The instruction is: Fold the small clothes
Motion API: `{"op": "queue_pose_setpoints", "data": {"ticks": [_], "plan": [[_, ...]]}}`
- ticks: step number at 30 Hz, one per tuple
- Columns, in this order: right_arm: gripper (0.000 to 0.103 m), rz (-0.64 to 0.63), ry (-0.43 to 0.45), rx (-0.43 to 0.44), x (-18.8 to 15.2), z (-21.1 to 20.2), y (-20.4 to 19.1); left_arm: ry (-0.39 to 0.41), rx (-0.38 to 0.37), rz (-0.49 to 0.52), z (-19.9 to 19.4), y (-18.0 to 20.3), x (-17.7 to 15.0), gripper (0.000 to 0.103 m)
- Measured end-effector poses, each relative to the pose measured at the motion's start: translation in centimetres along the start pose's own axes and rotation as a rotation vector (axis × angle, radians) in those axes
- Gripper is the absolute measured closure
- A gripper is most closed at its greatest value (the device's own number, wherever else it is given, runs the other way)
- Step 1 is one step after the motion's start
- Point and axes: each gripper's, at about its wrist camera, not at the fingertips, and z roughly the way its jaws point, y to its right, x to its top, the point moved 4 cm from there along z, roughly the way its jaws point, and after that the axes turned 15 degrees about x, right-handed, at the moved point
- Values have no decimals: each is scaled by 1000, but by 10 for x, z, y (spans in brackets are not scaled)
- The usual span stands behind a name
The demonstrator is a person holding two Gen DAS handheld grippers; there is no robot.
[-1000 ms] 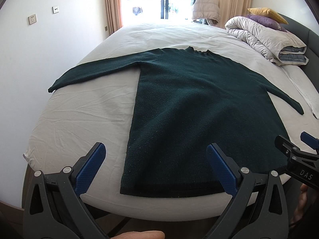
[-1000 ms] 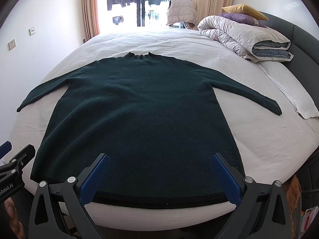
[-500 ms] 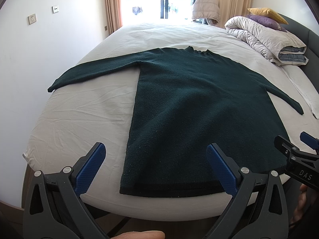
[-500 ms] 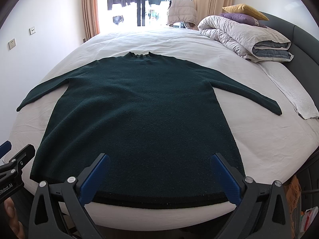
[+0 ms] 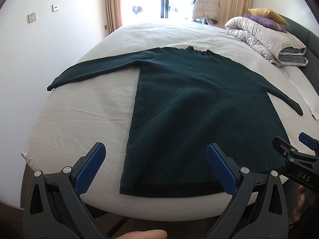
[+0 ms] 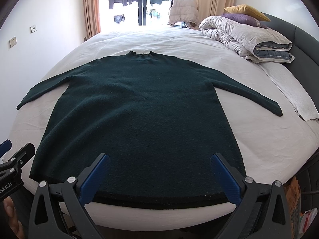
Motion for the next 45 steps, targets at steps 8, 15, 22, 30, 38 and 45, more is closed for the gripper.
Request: {"op": "queue_pose_setpoints", "data": {"ticks": [8, 15, 22, 30, 38, 45], "plan": [[0, 0, 0, 1, 0, 1, -1, -4, -6, -4, 0, 1, -1, 0], [0, -4, -4, 2, -1, 2, -2, -19, -17, -16, 2, 1, -2, 0], [0, -12, -11, 6, -1, 8, -7, -36, -66, -50, 9, -7, 0, 0], [0, -63, 2, 52, 11, 22, -19, -19, -134, -162, 29, -45, 12, 0], [0, -77, 46, 178, 38, 43, -34, -32, -235, -481, 94, -142, 42, 0], [19, -32, 19, 306, 49, 71, -47, -123, -342, -771, 185, -243, 83, 0]]}}
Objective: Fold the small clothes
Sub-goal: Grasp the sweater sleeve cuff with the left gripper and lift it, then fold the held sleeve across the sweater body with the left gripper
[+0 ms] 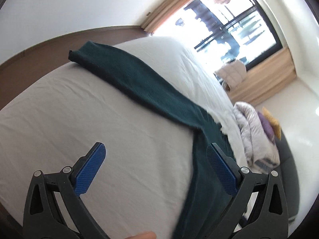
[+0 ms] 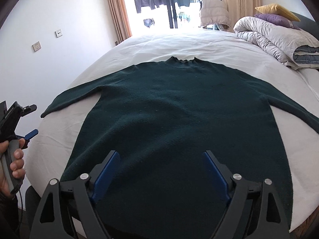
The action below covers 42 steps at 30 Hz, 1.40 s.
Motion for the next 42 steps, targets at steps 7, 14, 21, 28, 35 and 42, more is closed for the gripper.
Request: {"op": "queue_pose_setpoints", "data": {"ticks": [7, 14, 21, 28, 35, 42], "plan": [[22, 6, -2, 39, 4, 14, -2, -89, -68, -299, 69, -50, 79, 2], [24, 30, -11, 49, 3, 22, 5, -64, -121, -372, 94, -56, 115, 3], [25, 54, -4, 58, 0, 23, 15, -113, -172, -476, 143, -75, 138, 66], [28, 89, 3, 59, 0, 22, 29, -96, -166, -503, 167, -94, 146, 89], [28, 158, 27, 74, -4, 17, 55, 5, -89, -208, 162, 7, 157, 92], [28, 239, 87, 55, -6, -7, 102, 58, -80, 253, 171, 216, 95, 92]]}}
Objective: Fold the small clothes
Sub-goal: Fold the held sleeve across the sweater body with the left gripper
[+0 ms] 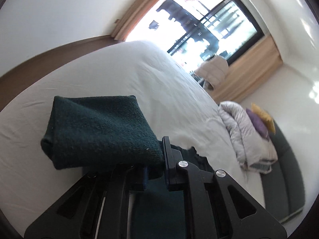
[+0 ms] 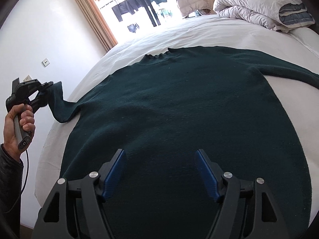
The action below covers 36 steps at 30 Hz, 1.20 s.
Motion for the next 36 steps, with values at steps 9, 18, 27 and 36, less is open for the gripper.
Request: {"op": "queue_pose_setpoints", "data": {"ticks": [9, 18, 27, 36], "plan": [[28, 122, 57, -59, 7, -29, 74, -77, 18, 487, 40, 276, -225, 92], [28, 130, 62, -65, 19, -23, 93, -245, 40, 615, 88, 267, -316, 14], [28, 34, 49, -65, 49, -1, 69, -100, -117, 636, 14, 249, -272, 5], [28, -461, -29, -117, 87, 72, -31, -84, -109, 291, 24, 136, -227, 5]]}}
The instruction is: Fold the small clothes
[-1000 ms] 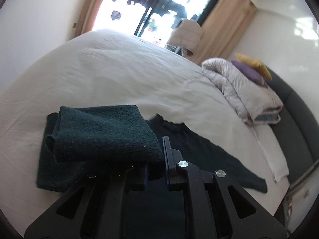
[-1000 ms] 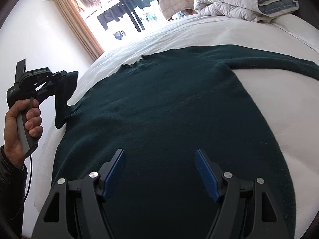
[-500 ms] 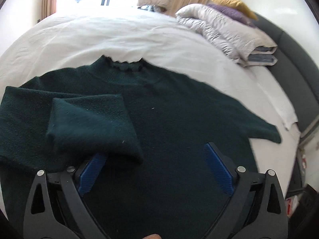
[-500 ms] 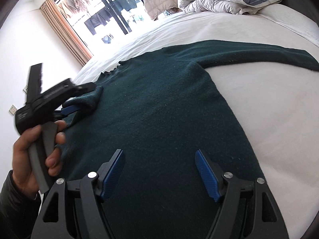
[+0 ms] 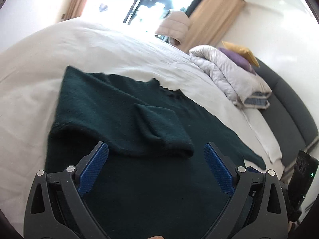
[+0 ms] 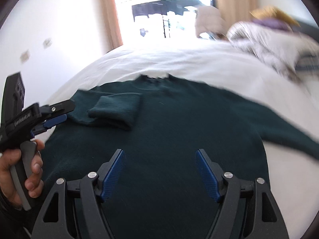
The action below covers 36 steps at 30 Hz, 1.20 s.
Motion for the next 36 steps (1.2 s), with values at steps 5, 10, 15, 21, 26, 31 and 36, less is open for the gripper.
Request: {"op": "queue_pose_setpoints", "data": {"ticks": [5, 10, 15, 21, 26, 31, 36], "plan": [[32, -266, -14, -37, 34, 45, -42, 4, -33, -188, 31, -55, -4, 6], [39, -395, -70, -22, 44, 84, -62, 41, -9, -142, 44, -57, -3, 6], [41, -460, -103, -28, 41, 100, -72, 60, -38, -156, 44, -71, -1, 6], [47, -508, -145, -79, 38, 117, -71, 69, -45, -155, 28, -79, -4, 6], [79, -463, -131, -84, 44, 118, -64, 71, -44, -154, 17, -81, -9, 6], [90, -138, -2, -19, 64, 91, -8, 70, -43, -153, 17, -82, -9, 6], [91, 306, 120, 24, 52, 62, 91, 71, -38, -149, 11, -80, -7, 6]]}}
